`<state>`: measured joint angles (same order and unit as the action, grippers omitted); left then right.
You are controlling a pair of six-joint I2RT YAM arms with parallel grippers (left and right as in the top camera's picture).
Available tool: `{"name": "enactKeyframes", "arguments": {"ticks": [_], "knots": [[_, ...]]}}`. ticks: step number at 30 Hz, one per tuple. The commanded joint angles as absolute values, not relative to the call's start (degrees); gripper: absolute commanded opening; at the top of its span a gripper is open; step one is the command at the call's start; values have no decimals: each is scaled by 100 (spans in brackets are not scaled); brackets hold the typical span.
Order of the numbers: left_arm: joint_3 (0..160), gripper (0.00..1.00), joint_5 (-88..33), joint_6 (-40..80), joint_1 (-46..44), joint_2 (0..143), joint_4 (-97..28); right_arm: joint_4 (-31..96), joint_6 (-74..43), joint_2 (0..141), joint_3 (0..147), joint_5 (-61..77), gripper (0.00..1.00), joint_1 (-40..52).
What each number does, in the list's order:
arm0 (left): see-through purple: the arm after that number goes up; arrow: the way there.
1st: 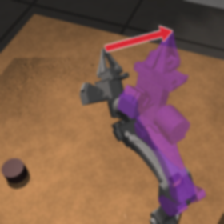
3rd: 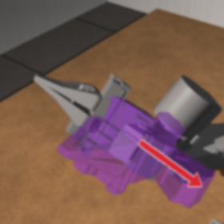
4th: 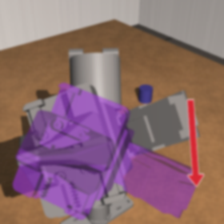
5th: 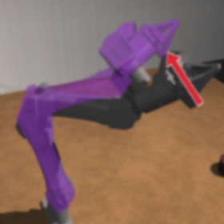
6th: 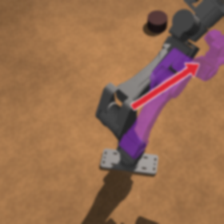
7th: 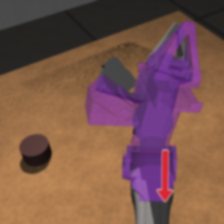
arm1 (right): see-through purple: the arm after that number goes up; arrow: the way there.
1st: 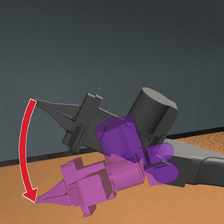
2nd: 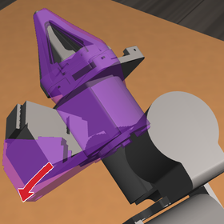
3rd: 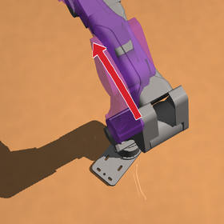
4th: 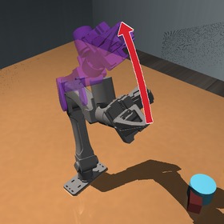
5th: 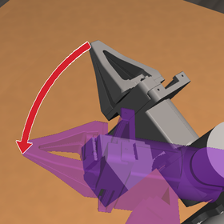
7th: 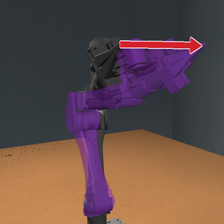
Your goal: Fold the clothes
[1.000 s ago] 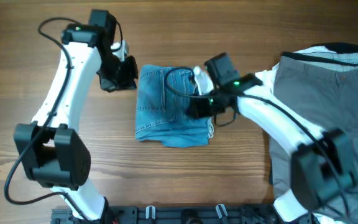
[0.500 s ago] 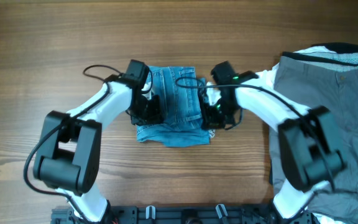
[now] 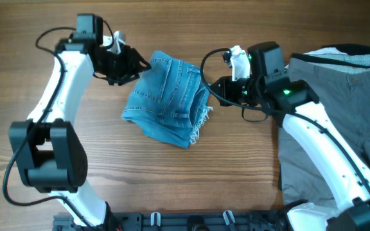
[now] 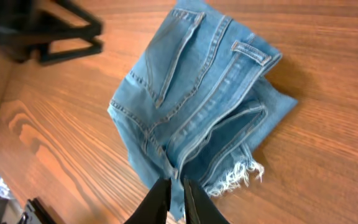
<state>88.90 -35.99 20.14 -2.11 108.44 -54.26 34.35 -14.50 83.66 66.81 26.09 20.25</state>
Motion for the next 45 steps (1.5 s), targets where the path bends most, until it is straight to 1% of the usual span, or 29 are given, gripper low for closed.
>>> {"name": "enactKeyframes", "arguments": {"ticks": [1,2,3,5,6,8,9,10,12,13,14,15,17,19,22,26,28,29,30,31,32,33,35,36,37,38,40,42,45], "knots": [[9067,56,-3726,1100,-322,10724,-6654,3024,-963,8976,6674,3151,16,2126],[9061,54,-3656,939,-322,10726,-6976,2904,-913,9144,6674,3181,16,2161],[9041,46,-3461,897,-322,10737,-7227,2783,-906,9312,6674,3179,16,2198],[8930,27,-2812,928,-322,10737,-7603,2397,-965,9904,6674,3448,15,2281],[8816,20,-2552,1037,-322,10737,-7607,2189,-1066,10197,6674,3782,15,2298],[8584,19,-2272,1374,-320,10737,-7546,1844,-1369,10733,6674,4381,15,2331],[8372,35,-2239,1557,-320,10737,-7452,1721,-1562,10997,6674,4534,14,2349],[8187,55,-2239,1682,-320,10737,-7373,1658,-1811,11279,6674,4600,11,2357],[7784,64,-2244,1841,-327,10737,-7212,1706,-2353,11679,6674,4598,9,2357],[7533,67,-2261,1931,-327,10737,-7067,1826,-2700,11854,6674,4598,9,2357],[7284,74,-2287,2056,-327,10737,-6860,1920,-2840,11904,6674,4593,9,2357],[7050,88,-2418,2119,-327,10737,-6611,2012,-2897,11920,6674,4591,8,2357],[6622,100,-2891,2158,-327,10737,-6045,2034,-2923,11876,6674,4587,9,2375],[6169,100,-3293,2211,-327,10737,-5406,2040,-3006,11861,6674,4480,9,2377],[5478,100,-3404,3013,-327,10755,-4407,2045,-2998,11861,6674,4460,9,2377],[4637,100,-3979,3975,-329,10781,-2705,2038,-2993,11861,6674,4456,9,2377],[4388,99,-3981,4545,-390,10781,-2075,2038,-2993,11861,6674,4458,9,2377],[4313,95,-3972,4724,-456,10781,-1763,2038,-2993,11861,6674,4458,9,2377],[4305,85,-3929,4814,-541,10781,-1540,2038,-2991,11861,6674,4460,10,2377],[4305,79,-3889,4888,-602,10781,-1356,2038,-2995,11861,6674,4460,10,2377],[4305,69,-3850,4969,-666,10781,-1153,2038,-2995,11861,6674,4460,10,2377],[4305,61,-3728,5052,-753,10781,-926,2038,-2993,11861,6674,4460,9,2377],[4305,33,-3282,5011,-932,10781,-539,2038,-2993,11861,6674,4460,10,2377],[4305,22,-3116,4829,-978,10779,-467,2051,-2998,11845,6674,4460,10,2373],[4309,8,-3103,4442,-987,10779,-397,2099,-2993,11791,6674,4453,9,2346],[4324,4,-3153,3983,-965,10750,-429,2202,-2991,11638,6674,4386,9,2292],[4392,4,-3181,3382,-825,10573,-707,2368,-2718,11187,6674,4331,9,2171],[4648,4,-3186,3063,-550,10289,-1186,2475,-2517,10573,6674,4263,9,2049],[5426,4,-3389,2729,242,9675,-1918,2475,-2349,9504,6674,4158,11,1942]]}}
